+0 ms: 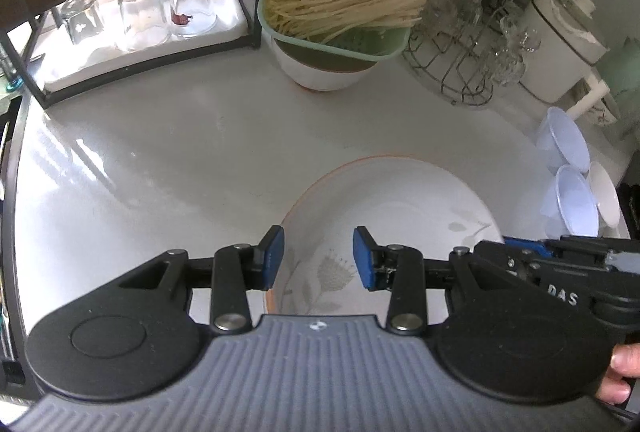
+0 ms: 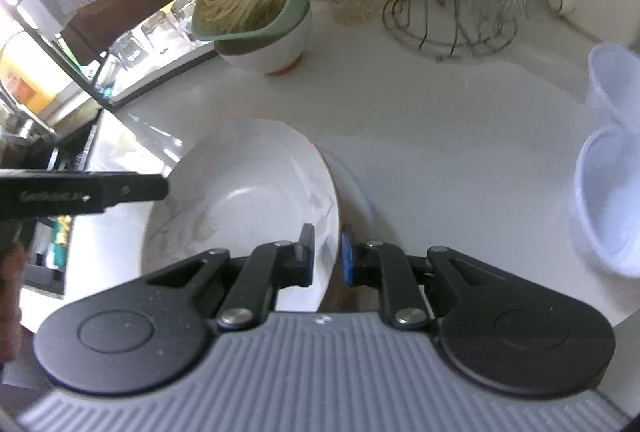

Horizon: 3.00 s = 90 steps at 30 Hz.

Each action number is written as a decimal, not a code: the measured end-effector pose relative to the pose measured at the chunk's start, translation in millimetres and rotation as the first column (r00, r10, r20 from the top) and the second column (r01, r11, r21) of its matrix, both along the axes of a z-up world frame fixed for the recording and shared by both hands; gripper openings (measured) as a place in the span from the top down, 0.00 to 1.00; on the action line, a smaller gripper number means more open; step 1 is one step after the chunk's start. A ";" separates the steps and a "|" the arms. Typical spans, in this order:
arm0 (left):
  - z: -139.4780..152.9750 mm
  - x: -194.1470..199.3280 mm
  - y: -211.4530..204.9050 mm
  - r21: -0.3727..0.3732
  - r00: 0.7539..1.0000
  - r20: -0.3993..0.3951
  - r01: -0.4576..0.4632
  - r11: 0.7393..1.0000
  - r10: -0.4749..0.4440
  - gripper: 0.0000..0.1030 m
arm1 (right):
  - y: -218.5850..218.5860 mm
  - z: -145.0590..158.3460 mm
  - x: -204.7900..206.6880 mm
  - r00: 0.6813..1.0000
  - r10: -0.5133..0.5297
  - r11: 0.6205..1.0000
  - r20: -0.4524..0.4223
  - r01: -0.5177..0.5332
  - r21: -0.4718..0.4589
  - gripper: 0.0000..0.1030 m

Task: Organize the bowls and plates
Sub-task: 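Lower the leaf plate onto the plate stack and open both grippers, then move both grippers to the rim of a pale blue plastic bowl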

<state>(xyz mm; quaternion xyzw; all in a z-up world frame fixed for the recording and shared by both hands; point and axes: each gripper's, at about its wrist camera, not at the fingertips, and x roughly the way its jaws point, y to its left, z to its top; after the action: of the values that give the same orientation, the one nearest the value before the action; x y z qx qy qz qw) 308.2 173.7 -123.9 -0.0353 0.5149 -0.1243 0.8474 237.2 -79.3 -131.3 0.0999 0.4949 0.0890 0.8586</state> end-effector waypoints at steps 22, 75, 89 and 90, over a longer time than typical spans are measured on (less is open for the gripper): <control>66.0 -48.0 -21.4 -0.086 0.986 0.131 -0.092 0.992 0.103 0.58 | -26.3 48.5 -13.7 0.984 0.009 0.999 0.176 -0.016 0.038 0.84; 87.1 -214.8 -164.5 -0.063 0.957 0.201 -0.200 0.978 0.209 0.27 | -166.0 86.8 -188.6 0.932 0.051 0.999 0.360 -0.046 -0.023 0.83; 71.9 -124.7 -179.4 -0.078 0.980 0.195 -0.033 0.996 0.048 0.22 | -175.7 76.1 -153.6 0.933 -0.138 0.984 0.332 0.168 -0.063 0.22; 71.0 -119.6 -181.5 -0.075 0.980 0.195 -0.021 0.997 0.035 0.22 | -176.8 74.2 -149.8 0.935 -0.150 0.981 0.322 0.181 -0.069 0.22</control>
<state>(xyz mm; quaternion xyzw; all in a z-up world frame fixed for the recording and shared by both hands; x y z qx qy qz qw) 188.6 -7.8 -52.9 -0.0611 0.4236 -0.1339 0.8938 87.4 -256.1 -57.1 0.0836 0.3453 0.0070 0.9347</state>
